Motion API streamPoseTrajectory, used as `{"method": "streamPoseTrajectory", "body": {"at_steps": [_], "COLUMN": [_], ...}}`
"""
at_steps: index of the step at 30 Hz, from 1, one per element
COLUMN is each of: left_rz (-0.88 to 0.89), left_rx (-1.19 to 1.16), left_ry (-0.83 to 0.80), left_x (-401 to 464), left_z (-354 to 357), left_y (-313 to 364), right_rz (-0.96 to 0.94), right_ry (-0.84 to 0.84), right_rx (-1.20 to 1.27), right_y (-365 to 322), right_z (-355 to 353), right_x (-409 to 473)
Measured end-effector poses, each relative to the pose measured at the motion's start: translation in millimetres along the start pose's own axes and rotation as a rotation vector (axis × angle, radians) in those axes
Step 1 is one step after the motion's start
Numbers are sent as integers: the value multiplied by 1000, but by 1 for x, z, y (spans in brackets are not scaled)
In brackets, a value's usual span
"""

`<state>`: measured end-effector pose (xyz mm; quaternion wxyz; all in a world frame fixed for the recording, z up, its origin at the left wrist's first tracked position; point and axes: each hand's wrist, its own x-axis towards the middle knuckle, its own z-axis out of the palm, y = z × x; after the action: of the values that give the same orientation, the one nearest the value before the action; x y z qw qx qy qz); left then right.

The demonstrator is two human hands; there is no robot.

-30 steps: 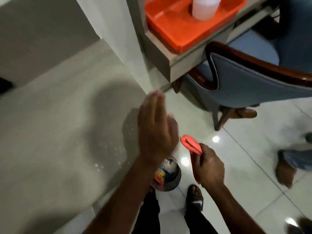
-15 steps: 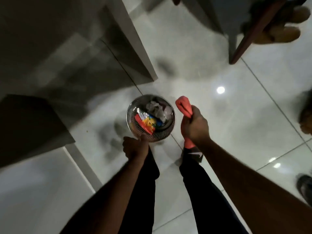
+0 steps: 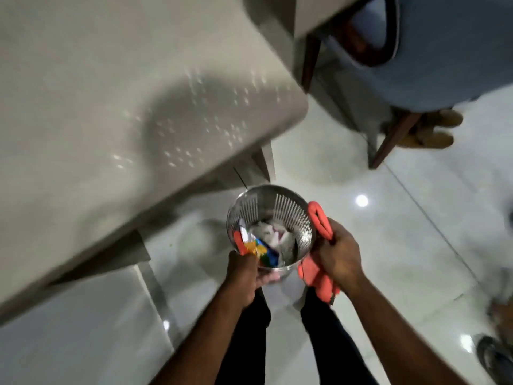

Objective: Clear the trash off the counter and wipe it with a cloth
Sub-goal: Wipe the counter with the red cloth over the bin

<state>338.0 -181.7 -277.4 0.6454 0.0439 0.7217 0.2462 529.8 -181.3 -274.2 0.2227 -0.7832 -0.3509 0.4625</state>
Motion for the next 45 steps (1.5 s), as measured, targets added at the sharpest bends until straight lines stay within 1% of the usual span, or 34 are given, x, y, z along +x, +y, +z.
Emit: {"method": "streamPoseTrajectory", "body": {"at_steps": [3, 7, 9, 11, 13, 16, 17, 18, 20, 21, 22, 23, 24, 25, 28, 31, 33, 36, 38, 39, 40, 41, 42, 44, 45], "left_rz": [-10, -56, -44, -46, -44, -30, -24, -24, -12, -3, -10, -19, -26, -30, -50, -44, -59, -42, -34, -35, -37, -36, -35, -44, -45], "left_rx": [-69, -152, -177, -193, -192, -182, -184, -196, -189, -175, -172, -163, -153, -142, -103, -121, -127, -65, -55, -63, -70, -80, -91, -105, -110], "left_ry": [-19, -61, -46, -22, -3, 24, 24, 24, 16, 16, 21, 31, 32, 29, 0, -46, -48, -40, -21, -15, -10, 1, 4, -2, -8], "left_x": [-68, -138, -164, -184, -192, -199, -199, -200, -198, -198, -200, -203, -204, -205, -213, -214, -212, -208, -203, -200, -197, -195, -193, -192, -191], "left_z": [-17, -32, -34, -33, -32, -30, -30, -30, -31, -33, -34, -36, -36, -38, -41, -44, -46, -53, -60, -64, -68, -73, -76, -83, -88], "left_y": [29, 74, 92, 107, 119, 126, 126, 126, 124, 122, 121, 121, 123, 122, 123, 123, 122, 123, 121, 120, 119, 118, 118, 117, 116], "right_rz": [-26, 16, 3, -81, -229, -429, -515, -592, -664, -653, -650, -694, -784, -840, -942, -872, -790, -650, -663, -687, -704, -720, -725, -725, -739], "right_ry": [7, -48, 4, 131, 260, 305, 293, 237, 0, -119, -189, -177, -136, -127, -116, -206, -150, 73, 265, 328, 351, 332, 278, 79, -15], "right_rx": [160, 225, 269, 219, 115, 27, -62, -174, -430, -603, -778, -914, -1017, -1074, -1033, -928, -802, -442, -340, -326, -340, -378, -433, -583, -701], "right_y": [-58, -127, -161, -204, -255, -327, -344, -360, -371, -371, -367, -361, -349, -336, -282, -225, -211, -247, -293, -318, -342, -363, -377, -392, -391], "right_z": [-37, -73, -87, -104, -119, -117, -108, -98, -69, -55, -40, -29, -22, -20, -28, -31, -30, -31, -30, -29, -24, -17, -5, 22, 35], "right_x": [-47, -84, -89, -95, -98, -93, -84, -73, -52, -46, -44, -44, -45, -54, -93, -133, -143, -143, -137, -133, -129, -122, -113, -95, -89]}}
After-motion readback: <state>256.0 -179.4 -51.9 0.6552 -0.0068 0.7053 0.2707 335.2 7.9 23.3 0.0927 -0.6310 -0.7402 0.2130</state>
